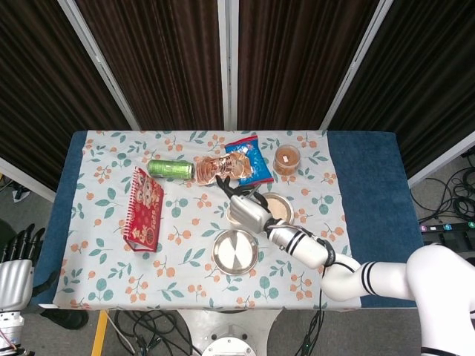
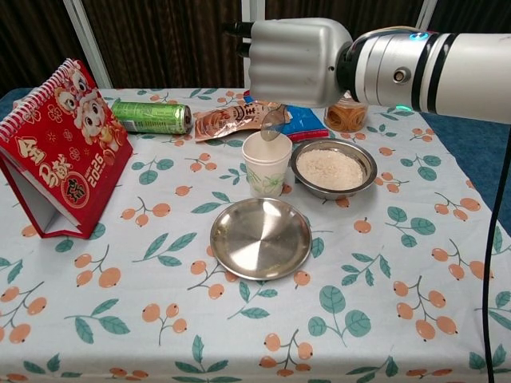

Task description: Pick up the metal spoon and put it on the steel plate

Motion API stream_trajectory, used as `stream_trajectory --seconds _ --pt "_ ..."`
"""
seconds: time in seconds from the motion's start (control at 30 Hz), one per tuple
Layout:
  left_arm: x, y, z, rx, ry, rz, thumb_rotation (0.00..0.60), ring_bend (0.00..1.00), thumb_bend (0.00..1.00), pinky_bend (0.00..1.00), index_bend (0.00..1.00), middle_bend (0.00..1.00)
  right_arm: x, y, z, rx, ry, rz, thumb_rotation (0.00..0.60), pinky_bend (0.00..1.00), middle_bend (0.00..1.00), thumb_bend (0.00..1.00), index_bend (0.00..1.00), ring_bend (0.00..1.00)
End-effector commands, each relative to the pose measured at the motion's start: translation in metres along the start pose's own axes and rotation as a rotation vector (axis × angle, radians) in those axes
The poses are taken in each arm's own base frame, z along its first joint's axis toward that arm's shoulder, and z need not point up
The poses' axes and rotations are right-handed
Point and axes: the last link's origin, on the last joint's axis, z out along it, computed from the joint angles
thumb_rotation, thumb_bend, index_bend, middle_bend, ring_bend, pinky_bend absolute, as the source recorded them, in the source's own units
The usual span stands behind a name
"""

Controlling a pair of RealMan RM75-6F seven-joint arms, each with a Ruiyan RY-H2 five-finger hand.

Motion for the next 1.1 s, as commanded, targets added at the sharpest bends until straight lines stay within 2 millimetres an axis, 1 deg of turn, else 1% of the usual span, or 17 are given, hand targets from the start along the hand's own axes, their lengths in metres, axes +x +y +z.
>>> stream_trajectory --seconds 0.03,0.17,0.2,0.3,0.4,0.67,0.8,0.87,0.97,1.1 --pt "0.000 0.001 0.000 -0.001 0.000 0.001 0.600 0.05 0.26 0.11 0.13 0.10 0.001 0.005 -0.018 -0.051 -0.002 0.201 0.600 0.00 0.61 0.38 0.64 0.19" --pt "0.002 0.002 -0.001 -0.004 0.005 0.004 0.600 0.05 0.26 0.11 0.13 0.10 0.007 0.005 -0.036 -0.093 0.048 0.393 0.600 0.00 0.60 0.36 0.64 0.19" --pt "0.002 0.002 -0.002 -0.004 0.005 0.005 0.600 0.05 0.26 0.11 0.13 0.10 0.010 0.002 -0.041 -0.093 0.059 0.456 0.600 0.00 0.60 0.36 0.65 0.19" --pt "0.004 0.003 -0.003 -0.002 0.009 0.006 0.600 0.05 0.26 0.11 0.13 0.10 0.015 -0.011 -0.049 -0.067 0.087 0.575 0.600 0.00 0.60 0.35 0.65 0.19" --pt "0.004 0.004 -0.005 -0.003 0.008 0.007 0.600 0.05 0.26 0.11 0.13 0.10 0.017 -0.029 -0.052 -0.035 0.097 0.635 0.600 0.00 0.59 0.35 0.65 0.19" --pt "0.005 0.004 -0.006 -0.001 0.009 0.005 0.600 0.05 0.26 0.11 0.13 0.10 0.018 -0.079 -0.048 0.019 0.122 0.659 0.600 0.00 0.56 0.33 0.62 0.17" --pt "0.004 0.004 -0.007 -0.005 0.007 0.003 0.600 0.05 0.26 0.11 0.13 0.10 0.016 -0.096 -0.043 0.040 0.111 0.643 0.600 0.00 0.54 0.33 0.60 0.15" --pt "0.004 0.003 -0.008 -0.003 0.006 0.002 0.600 0.05 0.26 0.11 0.13 0.10 0.017 -0.101 -0.041 0.044 0.113 0.637 0.600 0.00 0.53 0.33 0.58 0.14" --pt "0.003 0.002 -0.008 0.002 0.003 0.000 0.600 0.05 0.26 0.11 0.13 0.10 0.016 -0.106 -0.040 0.047 0.109 0.637 0.600 0.00 0.48 0.33 0.51 0.10" --pt "0.002 0.001 -0.008 0.002 0.003 -0.003 0.600 0.05 0.26 0.11 0.13 0.10 0.016 -0.111 -0.039 0.051 0.099 0.630 0.600 0.00 0.39 0.33 0.36 0.04"
